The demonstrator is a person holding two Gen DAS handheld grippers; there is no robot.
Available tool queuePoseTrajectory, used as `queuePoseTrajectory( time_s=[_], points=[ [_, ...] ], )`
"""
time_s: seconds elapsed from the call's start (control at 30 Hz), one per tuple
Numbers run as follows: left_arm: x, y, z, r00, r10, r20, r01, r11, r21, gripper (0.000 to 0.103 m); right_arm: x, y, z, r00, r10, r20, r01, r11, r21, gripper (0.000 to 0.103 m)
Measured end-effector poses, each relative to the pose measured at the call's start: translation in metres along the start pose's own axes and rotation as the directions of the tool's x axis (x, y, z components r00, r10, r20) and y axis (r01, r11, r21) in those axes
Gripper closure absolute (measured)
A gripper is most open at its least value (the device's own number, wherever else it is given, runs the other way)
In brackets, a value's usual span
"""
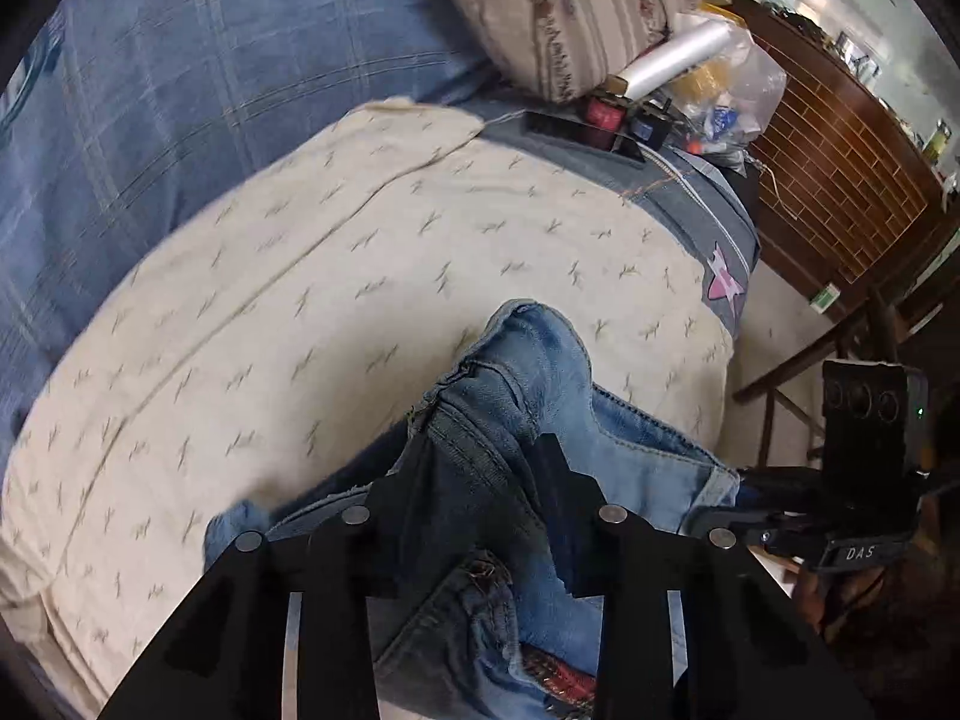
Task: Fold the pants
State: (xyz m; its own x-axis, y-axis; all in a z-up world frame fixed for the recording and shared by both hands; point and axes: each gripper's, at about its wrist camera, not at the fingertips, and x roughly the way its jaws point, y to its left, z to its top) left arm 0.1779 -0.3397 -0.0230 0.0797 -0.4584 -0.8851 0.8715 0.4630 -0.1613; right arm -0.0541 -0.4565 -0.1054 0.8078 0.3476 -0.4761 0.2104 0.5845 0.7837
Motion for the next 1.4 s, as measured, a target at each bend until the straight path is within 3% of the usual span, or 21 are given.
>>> queuePoseTrajectory(
  time_s=[0.1,0.2,0.33,0.4,0.47,0.5,0.57,0.63,0.73,0.8,0.83,0.87,0.9,1.0,1.07,1.1,1.13,1.17,1.2,1.4],
  points=[
    [0.049,-0.005,0.001,0.996,0.071,-0.061,-0.072,0.997,-0.016,0.068,0.009,-0.038,-0.007,0.996,-0.078,-0.038,0.081,0.992,0.099,0.072],
    [0.064,-0.003,-0.002,0.995,0.09,-0.043,-0.093,0.993,-0.076,0.061,0.011,-0.046,-0.014,0.999,-0.046,-0.024,0.049,0.988,0.145,0.07],
    [0.029,0.015,-0.007,0.999,0.026,-0.027,-0.03,0.985,-0.172,0.06,0.007,-0.033,-0.002,0.998,-0.045,-0.041,0.049,0.994,0.098,0.052],
    [0.006,0.03,-0.013,1.0,0.009,0.005,-0.008,0.974,-0.224,0.059,-0.006,-0.034,0.005,0.998,-0.06,0.012,0.059,0.993,0.105,0.037],
    [-0.017,0.053,-0.033,0.999,-0.003,0.05,0.018,0.951,-0.309,0.051,-0.017,-0.036,0.015,0.996,-0.062,0.072,0.053,0.991,0.122,0.032],
    [-0.023,0.063,-0.048,0.998,-0.008,0.061,0.03,0.93,-0.366,0.046,-0.017,-0.035,0.023,0.994,-0.068,0.085,0.057,0.991,0.122,0.03],
    [-0.032,0.081,-0.075,0.997,-0.026,0.068,0.054,0.889,-0.455,0.046,-0.004,-0.027,0.038,0.995,-0.082,0.059,0.077,0.993,0.089,0.027],
    [-0.029,0.095,-0.104,0.995,-0.072,0.074,0.101,0.823,-0.559,0.046,0.014,-0.015,0.051,0.996,-0.086,0.024,0.085,0.996,0.027,0.026],
    [-0.013,0.114,-0.142,0.97,-0.197,0.144,0.239,0.651,-0.72,0.045,0.05,0.004,0.064,0.995,-0.09,-0.037,0.087,0.994,-0.058,0.02],
    [-0.001,0.119,-0.15,0.963,-0.224,0.15,0.256,0.582,-0.772,0.047,0.075,0.012,0.067,0.989,-0.118,-0.088,0.109,0.989,-0.103,0.015],
    [0.002,0.118,-0.149,0.965,-0.221,0.142,0.247,0.579,-0.777,0.054,0.081,0.016,0.064,0.985,-0.14,-0.1,0.127,0.983,-0.13,0.018],
    [-0.001,0.114,-0.144,0.971,-0.2,0.128,0.224,0.595,-0.772,0.056,0.088,0.025,0.064,0.982,-0.155,-0.105,0.133,0.972,-0.191,0.058],
    [-0.008,0.108,-0.137,0.98,-0.158,0.117,0.192,0.629,-0.754,0.059,0.093,0.035,0.067,0.979,-0.156,-0.13,0.125,0.967,-0.221,0.095],
    [-0.009,0.09,-0.124,0.996,-0.03,0.083,0.08,0.711,-0.699,0.057,0.074,0.057,0.068,0.982,-0.183,-0.041,0.16,0.931,-0.328,0.098],
    [0.004,0.078,-0.12,0.996,0.084,0.026,-0.047,0.765,-0.642,0.055,0.08,0.04,0.074,0.956,-0.291,-0.045,0.261,0.909,-0.325,0.097],
    [0.006,0.071,-0.118,0.989,0.144,0.022,-0.099,0.778,-0.62,0.053,0.089,0.023,0.075,0.941,-0.329,-0.078,0.294,0.911,-0.29,0.095],
    [0.003,0.063,-0.117,0.984,0.174,0.028,-0.121,0.781,-0.612,0.053,0.091,0.01,0.072,0.93,-0.353,-0.1,0.317,0.91,-0.267,0.095],
    [0.0,0.057,-0.117,0.98,0.197,0.027,-0.141,0.783,-0.606,0.054,0.089,0.001,0.07,0.933,-0.349,-0.087,0.32,0.915,-0.245,0.092],
    [-0.002,0.053,-0.116,0.975,0.222,0.024,-0.165,0.786,-0.595,0.054,0.085,-0.001,0.069,0.935,-0.346,-0.08,0.32,0.918,-0.233,0.081],
    [0.008,0.044,-0.109,0.973,0.23,0.02,-0.173,0.786,-0.593,0.053,0.073,0.005,0.066,0.936,-0.342,-0.085,0.317,0.922,-0.222,0.076]
  ],
)
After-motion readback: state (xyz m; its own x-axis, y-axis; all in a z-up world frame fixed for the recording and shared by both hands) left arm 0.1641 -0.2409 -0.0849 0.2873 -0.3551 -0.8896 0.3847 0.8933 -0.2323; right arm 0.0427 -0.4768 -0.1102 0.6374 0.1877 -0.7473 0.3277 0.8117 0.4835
